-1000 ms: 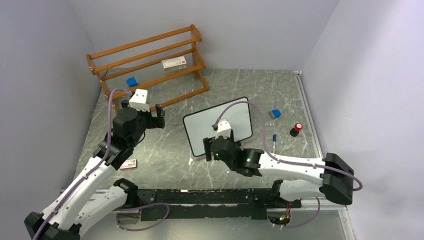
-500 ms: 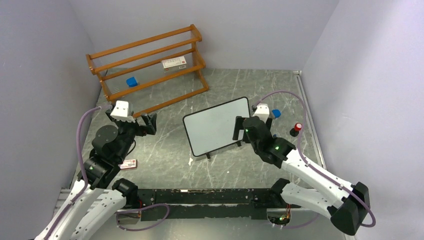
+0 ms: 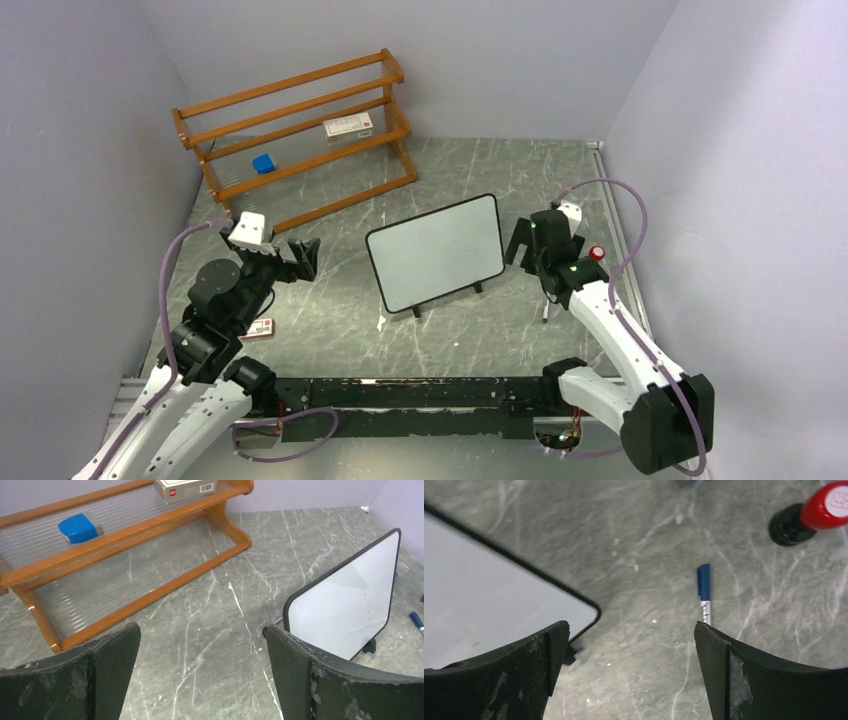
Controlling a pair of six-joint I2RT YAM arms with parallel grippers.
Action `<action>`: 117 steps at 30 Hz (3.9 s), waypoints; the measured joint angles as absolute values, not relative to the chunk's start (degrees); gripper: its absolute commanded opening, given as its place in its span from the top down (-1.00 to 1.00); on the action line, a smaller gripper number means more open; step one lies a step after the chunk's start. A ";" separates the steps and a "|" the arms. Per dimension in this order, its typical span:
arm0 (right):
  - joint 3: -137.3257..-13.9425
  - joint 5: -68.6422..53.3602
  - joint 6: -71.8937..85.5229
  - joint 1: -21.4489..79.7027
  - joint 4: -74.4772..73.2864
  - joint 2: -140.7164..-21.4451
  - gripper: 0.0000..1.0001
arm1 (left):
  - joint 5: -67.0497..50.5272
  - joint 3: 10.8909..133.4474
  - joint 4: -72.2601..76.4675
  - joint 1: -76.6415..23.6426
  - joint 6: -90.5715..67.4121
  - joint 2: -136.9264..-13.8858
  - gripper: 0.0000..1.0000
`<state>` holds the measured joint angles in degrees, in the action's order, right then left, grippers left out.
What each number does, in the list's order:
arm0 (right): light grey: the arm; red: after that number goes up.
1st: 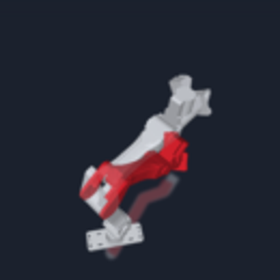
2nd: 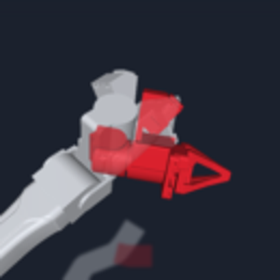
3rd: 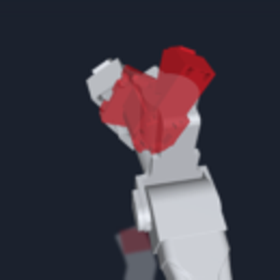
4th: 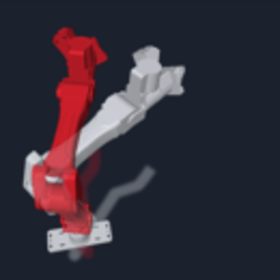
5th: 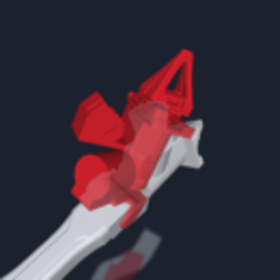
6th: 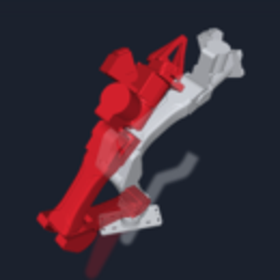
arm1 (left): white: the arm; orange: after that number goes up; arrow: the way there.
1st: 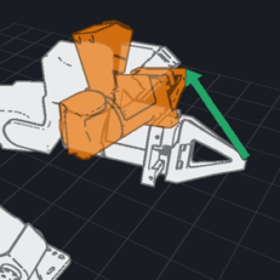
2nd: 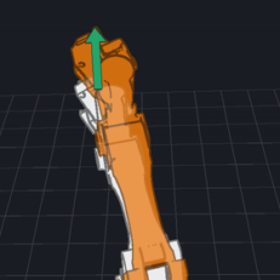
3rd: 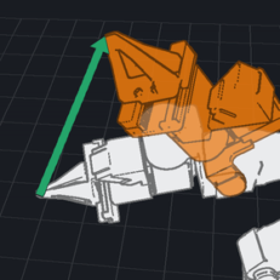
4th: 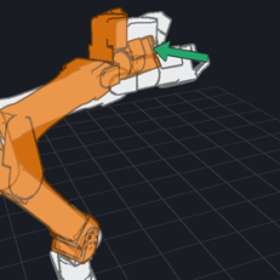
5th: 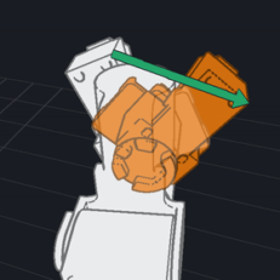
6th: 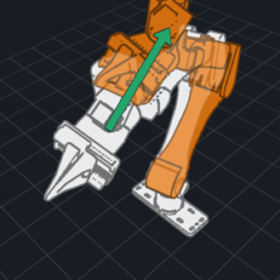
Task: Write a sentence on the whiteboard
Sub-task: Open the whiteboard marker at the center of the board.
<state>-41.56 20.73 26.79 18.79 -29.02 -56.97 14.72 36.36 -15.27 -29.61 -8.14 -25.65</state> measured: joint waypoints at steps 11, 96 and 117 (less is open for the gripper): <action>-37.41 11.99 26.98 3.53 -27.70 -67.57 -0.93 | 14.11 34.06 -14.33 -32.21 -7.03 -23.68 -1.00; -69.67 -14.02 15.55 42.19 -31.51 -71.24 1.00 | -11.11 61.39 -22.06 -33.98 -37.06 -60.58 -0.22; -71.37 -16.21 14.46 48.51 -23.55 -76.01 1.00 | -13.04 56.90 -15.33 -33.98 -46.28 -60.82 0.11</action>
